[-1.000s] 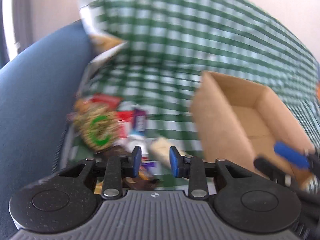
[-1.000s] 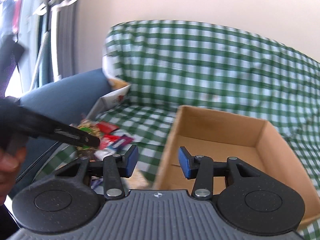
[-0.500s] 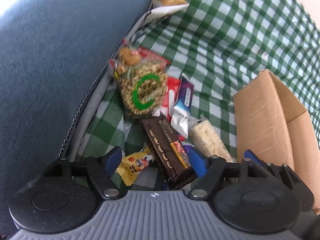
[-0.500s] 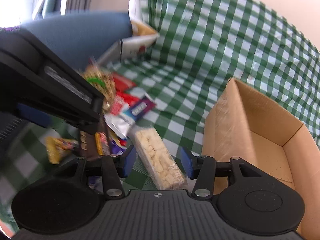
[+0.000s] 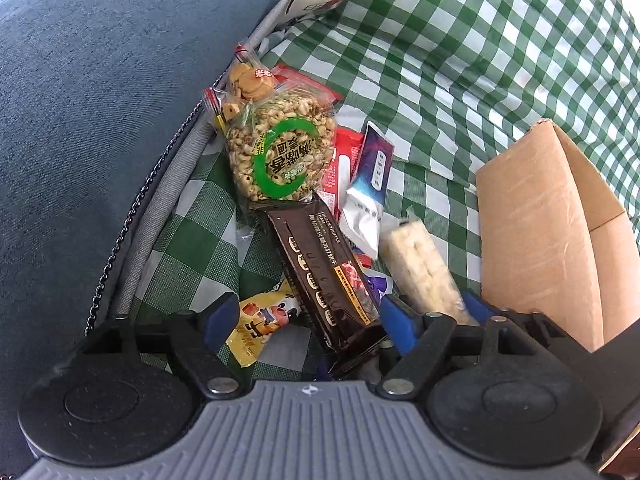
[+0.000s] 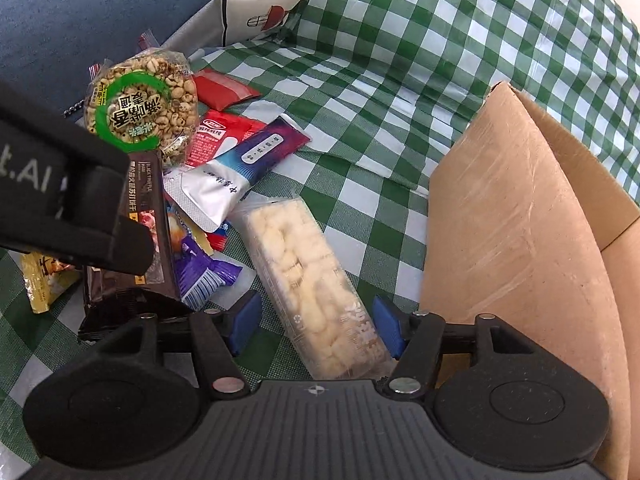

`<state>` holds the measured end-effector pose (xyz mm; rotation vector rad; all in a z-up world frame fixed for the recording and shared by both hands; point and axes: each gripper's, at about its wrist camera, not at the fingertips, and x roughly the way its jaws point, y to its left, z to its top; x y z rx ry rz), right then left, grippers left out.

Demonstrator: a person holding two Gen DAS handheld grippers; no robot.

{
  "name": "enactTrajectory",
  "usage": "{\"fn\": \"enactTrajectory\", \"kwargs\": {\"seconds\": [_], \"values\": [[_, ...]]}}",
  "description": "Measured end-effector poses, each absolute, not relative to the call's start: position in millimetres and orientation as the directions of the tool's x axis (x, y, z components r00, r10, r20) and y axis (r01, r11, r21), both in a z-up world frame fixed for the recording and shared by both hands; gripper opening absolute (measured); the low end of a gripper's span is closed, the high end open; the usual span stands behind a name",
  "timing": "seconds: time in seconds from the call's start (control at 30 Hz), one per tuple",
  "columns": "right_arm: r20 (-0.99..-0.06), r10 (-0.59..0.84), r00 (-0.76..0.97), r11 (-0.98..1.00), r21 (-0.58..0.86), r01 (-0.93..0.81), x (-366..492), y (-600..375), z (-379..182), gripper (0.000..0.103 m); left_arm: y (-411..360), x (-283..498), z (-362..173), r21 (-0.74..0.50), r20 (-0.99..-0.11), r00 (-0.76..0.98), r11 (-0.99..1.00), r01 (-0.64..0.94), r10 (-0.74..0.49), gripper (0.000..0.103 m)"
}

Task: Organize snacks
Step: 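Grasp the dark chocolate bar with the left gripper while the right grasps the white cracker bar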

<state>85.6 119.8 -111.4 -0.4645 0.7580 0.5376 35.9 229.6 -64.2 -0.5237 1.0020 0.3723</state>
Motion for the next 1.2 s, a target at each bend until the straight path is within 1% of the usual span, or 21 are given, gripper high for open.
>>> {"fn": "enactTrajectory", "kwargs": {"seconds": [0.07, 0.1, 0.13, 0.23, 0.4, 0.47, 0.57, 0.67, 0.73, 0.77, 0.8, 0.83, 0.9, 1.0, 1.03, 1.07, 1.1, 1.13, 1.17, 1.2], "values": [[-0.740, 0.310, 0.597, 0.767, -0.177, -0.617, 84, 119, -111, 0.043, 229, 37, -65, -0.231, -0.869, 0.490, 0.824, -0.517, 0.064, 0.080], [-0.738, 0.325, 0.591, 0.765, -0.162, -0.623, 83, 118, -109, 0.039, 228, 37, -65, -0.223, -0.870, 0.488, 0.828, -0.515, 0.069, 0.077], [-0.736, 0.338, 0.587, 0.765, -0.148, -0.626, 83, 117, -107, 0.039, 229, 37, -65, -0.214, -0.871, 0.485, 0.831, -0.514, 0.075, 0.075], [-0.738, 0.371, 0.564, 0.768, -0.098, -0.633, 80, 113, -101, 0.039, 231, 35, -65, -0.197, -0.871, 0.482, 0.836, -0.512, 0.090, 0.061], [-0.756, 0.421, 0.501, 0.761, -0.006, -0.648, 67, 99, -88, 0.039, 237, 26, -64, -0.227, -0.861, 0.504, 0.836, -0.499, 0.068, 0.015], [-0.761, 0.442, 0.475, 0.757, 0.032, -0.653, 58, 91, -83, 0.039, 237, 23, -64, -0.226, -0.862, 0.503, 0.838, -0.497, 0.066, 0.007], [-0.763, 0.475, 0.438, 0.737, 0.073, -0.671, 39, 77, -80, 0.039, 242, 15, -61, -0.263, -0.848, 0.528, 0.832, -0.489, 0.042, 0.003], [-0.758, 0.504, 0.415, 0.715, 0.096, -0.693, 17, 62, -81, 0.039, 249, 4, -60, -0.302, -0.839, 0.543, 0.806, -0.509, 0.028, 0.003], [-0.745, 0.520, 0.417, 0.704, 0.097, -0.704, 3, 52, -85, 0.039, 255, -4, -59, -0.354, -0.828, 0.561, 0.776, -0.522, -0.001, 0.004], [-0.738, 0.527, 0.422, 0.703, 0.100, -0.704, -2, 47, -88, 0.039, 258, -7, -59, -0.377, -0.820, 0.573, 0.762, -0.527, -0.010, 0.005], [-0.733, 0.529, 0.428, 0.705, 0.097, -0.703, -7, 43, -92, 0.039, 258, -9, -57, -0.387, -0.814, 0.581, 0.753, -0.532, -0.007, 0.013], [-0.734, 0.524, 0.432, 0.708, 0.093, -0.700, -10, 39, -98, 0.039, 258, -10, -55, -0.390, -0.808, 0.589, 0.749, -0.536, 0.001, 0.019], [-0.752, 0.507, 0.420, 0.717, 0.098, -0.690, -10, 37, -105, 0.039, 255, -10, -51, -0.394, -0.793, 0.609, 0.749, -0.533, 0.017, 0.040], [-0.729, 0.542, 0.417, 0.700, 0.117, -0.705, -9, 35, -101, 0.040, 249, -3, -48, -0.403, -0.778, 0.628, 0.755, -0.517, 0.015, 0.052], [-0.727, 0.544, 0.419, 0.694, 0.108, -0.712, -10, 33, -103, 0.042, 246, 1, -48, -0.400, -0.778, 0.628, 0.757, -0.516, 0.016, 0.056], [-0.729, 0.543, 0.418, 0.692, 0.106, -0.715, -9, 33, -105, 0.043, 244, 4, -48, -0.391, -0.781, 0.624, 0.761, -0.518, 0.024, 0.064], [-0.731, 0.543, 0.413, 0.691, 0.111, -0.714, -8, 33, -106, 0.045, 242, 8, -48, -0.379, -0.784, 0.620, 0.764, -0.522, 0.035, 0.068], [-0.733, 0.544, 0.409, 0.692, 0.116, -0.712, -7, 33, -107, 0.045, 240, 12, -49, -0.367, -0.788, 0.615, 0.767, -0.526, 0.044, 0.069], [-0.734, 0.544, 0.407, 0.694, 0.121, -0.710, -6, 33, -108, 0.045, 238, 16, -50, -0.358, -0.793, 0.607, 0.767, -0.532, 0.051, 0.072], [-0.735, 0.544, 0.403, 0.695, 0.126, -0.708, -5, 34, -109, 0.045, 236, 20, -51, -0.350, -0.800, 0.598, 0.765, -0.541, 0.057, 0.077]]}}
